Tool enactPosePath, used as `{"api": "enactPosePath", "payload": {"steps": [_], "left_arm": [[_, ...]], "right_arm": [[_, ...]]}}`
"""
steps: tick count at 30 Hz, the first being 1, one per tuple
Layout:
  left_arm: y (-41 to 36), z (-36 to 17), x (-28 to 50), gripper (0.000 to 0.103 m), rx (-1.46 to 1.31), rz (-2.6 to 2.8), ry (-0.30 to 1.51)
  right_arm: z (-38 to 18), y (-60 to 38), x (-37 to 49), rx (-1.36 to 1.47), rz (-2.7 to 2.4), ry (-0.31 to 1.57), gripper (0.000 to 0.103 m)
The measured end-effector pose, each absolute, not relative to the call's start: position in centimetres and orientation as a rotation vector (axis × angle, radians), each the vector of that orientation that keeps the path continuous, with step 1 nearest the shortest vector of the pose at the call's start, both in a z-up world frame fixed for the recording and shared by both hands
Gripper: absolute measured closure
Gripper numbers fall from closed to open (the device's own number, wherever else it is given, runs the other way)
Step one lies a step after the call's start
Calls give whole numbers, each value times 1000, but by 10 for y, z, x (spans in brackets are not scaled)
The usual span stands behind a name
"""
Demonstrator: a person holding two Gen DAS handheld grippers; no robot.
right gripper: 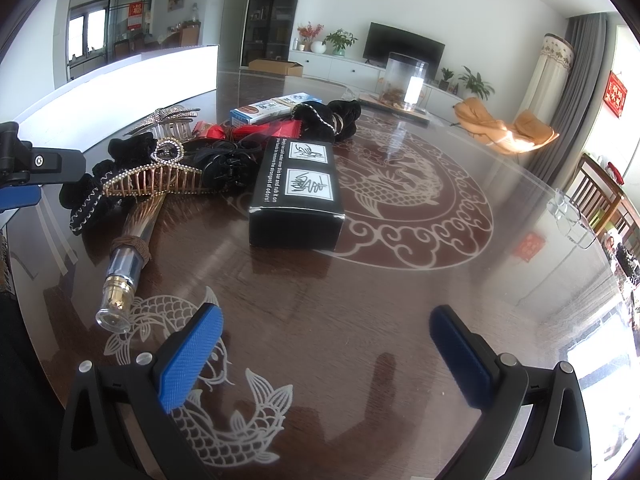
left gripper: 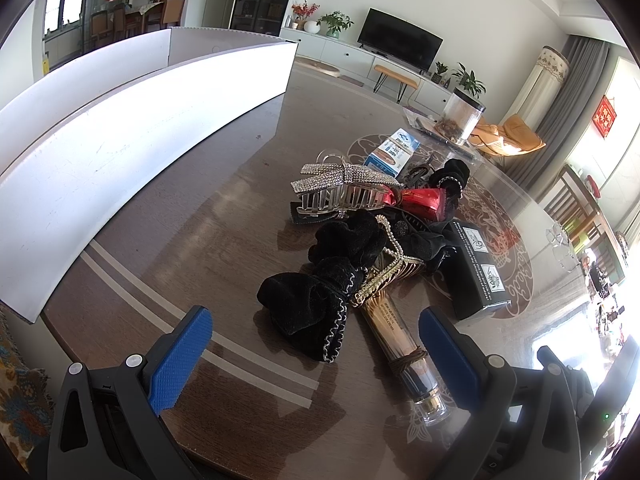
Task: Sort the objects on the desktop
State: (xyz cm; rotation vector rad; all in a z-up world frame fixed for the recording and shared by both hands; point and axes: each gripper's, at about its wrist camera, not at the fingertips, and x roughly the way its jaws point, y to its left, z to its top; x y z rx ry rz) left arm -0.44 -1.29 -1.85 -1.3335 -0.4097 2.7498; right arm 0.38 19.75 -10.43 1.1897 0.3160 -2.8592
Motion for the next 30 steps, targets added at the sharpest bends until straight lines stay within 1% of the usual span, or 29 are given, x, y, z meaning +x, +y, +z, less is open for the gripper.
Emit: {"api": "enactPosePath", "payload": {"steps": [30], "left_arm": [[-16, -22, -8, 0, -1341, 2738, -417]], "right_arm": [[-106, 198, 2, 1194, -2856, 319, 0]]}}
